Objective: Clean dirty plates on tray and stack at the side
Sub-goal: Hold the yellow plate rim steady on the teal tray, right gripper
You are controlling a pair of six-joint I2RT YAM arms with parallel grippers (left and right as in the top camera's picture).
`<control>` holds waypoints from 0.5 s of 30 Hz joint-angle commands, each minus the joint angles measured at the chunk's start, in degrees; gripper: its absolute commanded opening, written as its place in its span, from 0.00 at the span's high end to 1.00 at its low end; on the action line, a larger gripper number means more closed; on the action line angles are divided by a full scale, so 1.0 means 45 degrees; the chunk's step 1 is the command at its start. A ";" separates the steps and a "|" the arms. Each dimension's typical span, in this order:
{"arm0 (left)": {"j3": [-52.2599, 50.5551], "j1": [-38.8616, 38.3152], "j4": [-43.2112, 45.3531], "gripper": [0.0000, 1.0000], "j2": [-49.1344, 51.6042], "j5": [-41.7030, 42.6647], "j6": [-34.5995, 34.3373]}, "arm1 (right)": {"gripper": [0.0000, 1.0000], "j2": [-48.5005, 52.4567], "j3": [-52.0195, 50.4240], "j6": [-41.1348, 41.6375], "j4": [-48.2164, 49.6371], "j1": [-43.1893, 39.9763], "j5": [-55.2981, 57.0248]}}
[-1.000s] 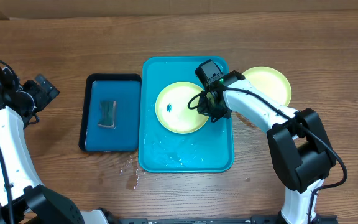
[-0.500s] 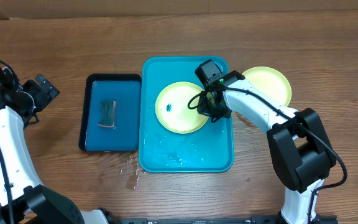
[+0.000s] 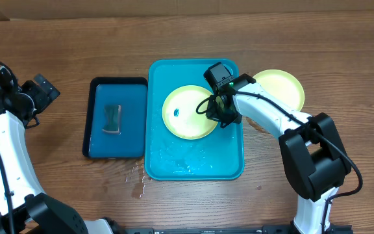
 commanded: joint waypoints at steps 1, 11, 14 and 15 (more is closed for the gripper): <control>0.0034 -0.0024 0.0034 0.00 0.0092 -0.0131 -0.0117 | 0.95 -0.0029 -0.0039 0.0000 -0.0083 -0.0078 0.0185; 0.0034 -0.0029 -0.1001 0.00 0.0092 0.3565 -0.1326 | 0.95 -0.0019 -0.0039 0.0010 -0.0039 -0.0078 0.0209; 0.0034 -0.0029 -0.1161 0.00 0.0092 0.4503 -0.1399 | 0.95 -0.0019 -0.0039 0.0010 -0.0044 -0.0078 0.0209; 0.0034 -0.0029 -0.1452 0.00 0.0092 0.4556 -0.1404 | 0.95 -0.0019 -0.0039 0.0010 -0.0044 -0.0078 0.0209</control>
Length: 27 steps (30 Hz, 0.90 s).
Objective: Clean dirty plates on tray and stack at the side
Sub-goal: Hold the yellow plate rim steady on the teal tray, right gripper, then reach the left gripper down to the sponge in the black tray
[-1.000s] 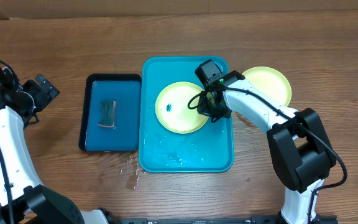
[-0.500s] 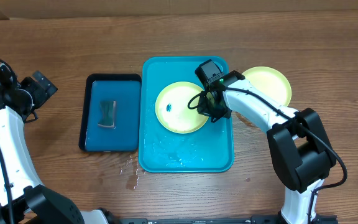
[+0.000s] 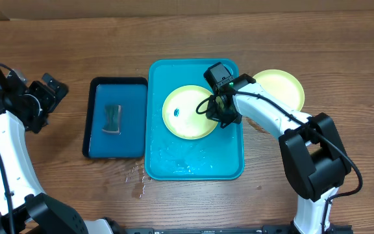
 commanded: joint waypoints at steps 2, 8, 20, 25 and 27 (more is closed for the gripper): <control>0.0029 -0.0049 -0.0821 0.00 0.0092 0.1545 -0.0345 | 0.95 -0.0019 -0.0039 0.0000 -0.0029 -0.0078 0.0185; -0.0141 -0.1039 -0.2273 0.00 0.0092 0.1413 0.0384 | 0.95 -0.0019 -0.0039 0.0005 0.0024 -0.0078 0.0185; -0.0160 -0.6747 -0.2880 0.00 0.0097 -0.3934 0.0903 | 0.94 -0.0019 -0.0039 0.0005 0.0015 -0.0078 0.0185; -0.0160 -0.8417 -0.2599 0.00 0.0097 -0.4478 0.0903 | 0.94 -0.0010 -0.0039 0.0005 0.0024 -0.0078 0.0189; -0.0160 -0.8816 -0.2545 0.00 0.0097 -0.4901 0.0899 | 0.94 -0.0010 -0.0039 0.0000 0.0019 -0.0078 0.0189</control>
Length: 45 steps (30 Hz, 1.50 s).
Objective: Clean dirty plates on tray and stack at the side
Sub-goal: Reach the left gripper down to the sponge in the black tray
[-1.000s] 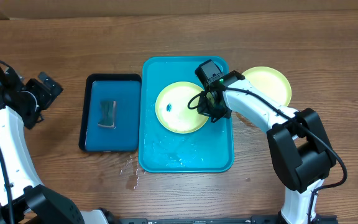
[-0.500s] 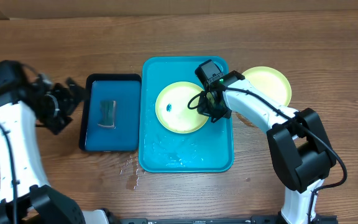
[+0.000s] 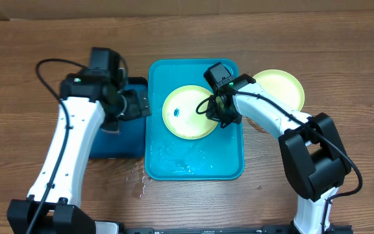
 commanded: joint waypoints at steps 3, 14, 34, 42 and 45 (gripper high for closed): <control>-0.0087 -0.0719 0.0097 0.00 0.0092 -0.1603 -0.0015 | 0.93 -0.0010 -0.0039 0.0000 0.0015 -0.0078 0.0185; -0.0087 -0.0695 0.0024 0.00 0.0092 -0.1617 0.0418 | 0.93 -0.0010 -0.0039 0.0005 0.0019 -0.0078 0.0219; -0.0121 -0.0248 0.0175 0.30 0.2827 -0.2871 -0.0146 | 0.85 -0.0010 -0.0039 0.0000 0.0015 -0.0078 0.0219; -0.0121 0.1836 0.0452 0.55 0.3677 -0.2040 -0.0471 | 0.85 -0.0010 -0.0039 0.0005 0.0121 -0.0078 0.0219; -0.0121 0.2186 0.0685 0.56 0.3677 -0.1287 0.0359 | 0.84 -0.0010 -0.0039 0.0010 0.0189 -0.0078 0.0214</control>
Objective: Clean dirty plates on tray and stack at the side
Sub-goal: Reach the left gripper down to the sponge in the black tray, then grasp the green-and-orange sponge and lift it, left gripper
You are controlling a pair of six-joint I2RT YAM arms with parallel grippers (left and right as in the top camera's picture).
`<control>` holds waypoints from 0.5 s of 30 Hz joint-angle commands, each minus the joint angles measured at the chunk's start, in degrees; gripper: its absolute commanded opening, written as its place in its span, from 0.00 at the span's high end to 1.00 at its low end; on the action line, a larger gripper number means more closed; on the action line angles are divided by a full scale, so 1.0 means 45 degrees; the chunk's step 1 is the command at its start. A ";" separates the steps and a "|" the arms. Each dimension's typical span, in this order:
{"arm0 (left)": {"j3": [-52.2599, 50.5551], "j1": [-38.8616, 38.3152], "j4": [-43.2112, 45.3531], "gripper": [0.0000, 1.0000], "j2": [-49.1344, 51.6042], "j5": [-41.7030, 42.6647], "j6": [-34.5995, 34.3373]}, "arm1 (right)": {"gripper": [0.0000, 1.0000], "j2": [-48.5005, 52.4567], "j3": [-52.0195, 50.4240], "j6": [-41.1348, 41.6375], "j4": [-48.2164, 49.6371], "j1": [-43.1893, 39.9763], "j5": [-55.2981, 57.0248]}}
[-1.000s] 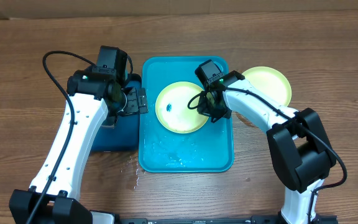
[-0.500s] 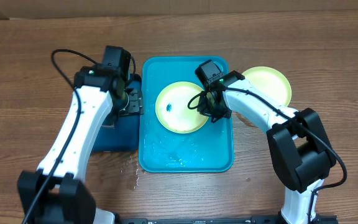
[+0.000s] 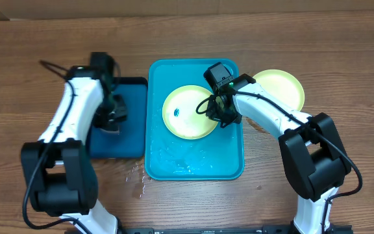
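A yellow-green plate (image 3: 186, 114) with a small dark smear lies in the teal tray (image 3: 193, 162). My right gripper (image 3: 221, 118) sits at the plate's right rim and looks shut on it. A second, clean-looking plate (image 3: 279, 88) rests on the table to the right of the tray. My left gripper (image 3: 111, 116) is down over the dark blue tray (image 3: 130, 140), right on top of the grey-green sponge (image 3: 112, 129). Only the sponge's near edge shows, and the left fingers are hidden under the wrist.
Water glistens in the teal tray's near half, and a small puddle (image 3: 137, 181) lies on the wooden table by its front left corner. The two trays stand side by side, touching.
My left arm drew back from the teal tray's left edge and now has its gripper lowered over the sponge in the dark blue tray. The right arm and both plates have not moved.
My left arm was at the far left edge, away from the trays, with the sponge lying bare in the dark blue tray. It then stood over that tray's right side, and now sits on the sponge. My right gripper stayed at the plate's rim throughout.
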 commanded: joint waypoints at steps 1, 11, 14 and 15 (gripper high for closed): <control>-0.0073 0.0296 0.0209 0.59 0.0131 0.0801 0.0763 | 0.84 -0.0010 -0.0039 0.0010 0.0121 -0.0078 0.0194; -0.0083 0.0296 0.0709 0.66 0.0772 0.0379 0.1525 | 0.83 -0.0010 -0.0039 0.0044 0.0126 -0.0078 0.0204; -0.0083 0.0296 0.0918 0.65 0.1219 0.0384 0.2171 | 0.83 -0.0010 -0.0039 0.0044 0.0126 -0.0078 0.0204; -0.0083 0.0296 0.0991 0.64 0.1341 0.0379 0.2351 | 0.83 -0.0010 -0.0039 0.0044 0.0126 -0.0078 0.0209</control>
